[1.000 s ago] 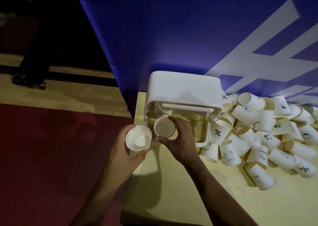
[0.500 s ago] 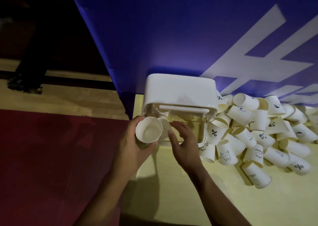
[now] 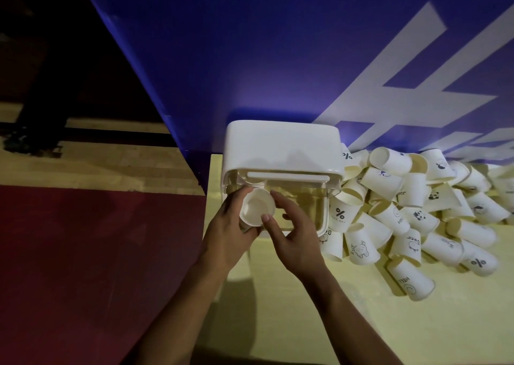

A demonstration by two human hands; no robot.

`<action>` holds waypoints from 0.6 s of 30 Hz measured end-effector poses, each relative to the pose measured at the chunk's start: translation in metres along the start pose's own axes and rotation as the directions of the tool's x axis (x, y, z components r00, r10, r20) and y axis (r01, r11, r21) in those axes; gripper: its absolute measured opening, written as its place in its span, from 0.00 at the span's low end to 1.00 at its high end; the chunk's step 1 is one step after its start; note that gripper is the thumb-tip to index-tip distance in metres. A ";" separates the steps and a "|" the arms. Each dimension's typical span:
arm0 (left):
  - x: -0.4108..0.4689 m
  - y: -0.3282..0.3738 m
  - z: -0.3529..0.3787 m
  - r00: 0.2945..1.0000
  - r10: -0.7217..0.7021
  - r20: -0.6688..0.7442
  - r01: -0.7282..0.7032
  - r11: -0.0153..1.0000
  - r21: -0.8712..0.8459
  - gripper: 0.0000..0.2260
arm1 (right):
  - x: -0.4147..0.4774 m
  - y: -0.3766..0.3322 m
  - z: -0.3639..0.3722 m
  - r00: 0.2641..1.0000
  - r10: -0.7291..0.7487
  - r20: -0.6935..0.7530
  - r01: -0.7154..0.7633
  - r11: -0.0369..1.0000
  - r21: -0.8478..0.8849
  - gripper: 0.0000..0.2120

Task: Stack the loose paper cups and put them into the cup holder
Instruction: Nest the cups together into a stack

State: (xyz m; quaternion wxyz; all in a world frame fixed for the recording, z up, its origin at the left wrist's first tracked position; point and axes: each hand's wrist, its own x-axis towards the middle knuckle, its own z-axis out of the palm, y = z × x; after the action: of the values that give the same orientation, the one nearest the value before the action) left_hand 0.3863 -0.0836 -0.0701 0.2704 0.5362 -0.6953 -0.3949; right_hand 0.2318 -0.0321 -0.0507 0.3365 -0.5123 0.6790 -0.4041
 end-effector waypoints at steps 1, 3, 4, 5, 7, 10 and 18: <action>0.001 -0.004 0.002 1.000 -0.014 0.004 0.014 1.000 0.017 0.33 | 0.002 0.006 0.002 1.000 0.005 0.011 -0.005 1.000 -0.019 0.20; 0.002 -0.012 0.006 0.999 -0.046 0.019 0.045 0.998 0.038 0.34 | 0.005 0.016 0.007 1.000 -0.003 0.030 0.005 0.998 -0.064 0.21; 0.002 -0.016 0.007 0.997 -0.062 0.036 0.060 0.997 0.046 0.35 | 0.006 0.020 0.010 0.999 -0.011 0.042 0.015 0.996 -0.084 0.21; 0.003 -0.020 0.008 0.996 -0.069 0.052 0.067 0.996 0.052 0.36 | 0.006 0.024 0.012 0.998 -0.013 0.053 0.018 0.995 -0.097 0.21; 0.002 -0.026 0.010 0.994 -0.076 0.075 0.073 0.996 0.045 0.37 | 0.007 0.028 0.015 0.997 0.010 0.071 -0.001 0.993 -0.117 0.21; 0.001 -0.030 0.008 0.993 -0.085 0.080 0.085 0.996 0.001 0.35 | 0.008 0.033 0.018 0.995 0.041 0.096 -0.027 0.989 -0.145 0.23; 0.000 -0.029 0.011 0.984 -0.176 0.039 0.178 0.982 -0.064 0.34 | 0.015 0.035 0.019 0.988 0.069 0.137 -0.035 0.972 -0.232 0.24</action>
State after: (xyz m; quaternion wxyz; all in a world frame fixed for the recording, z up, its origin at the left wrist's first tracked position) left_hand 0.3927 -0.0836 -0.1001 0.2405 0.5801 -0.6356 -0.4492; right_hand 0.2301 -0.0453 -0.0911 0.3339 -0.5575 0.7081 -0.2763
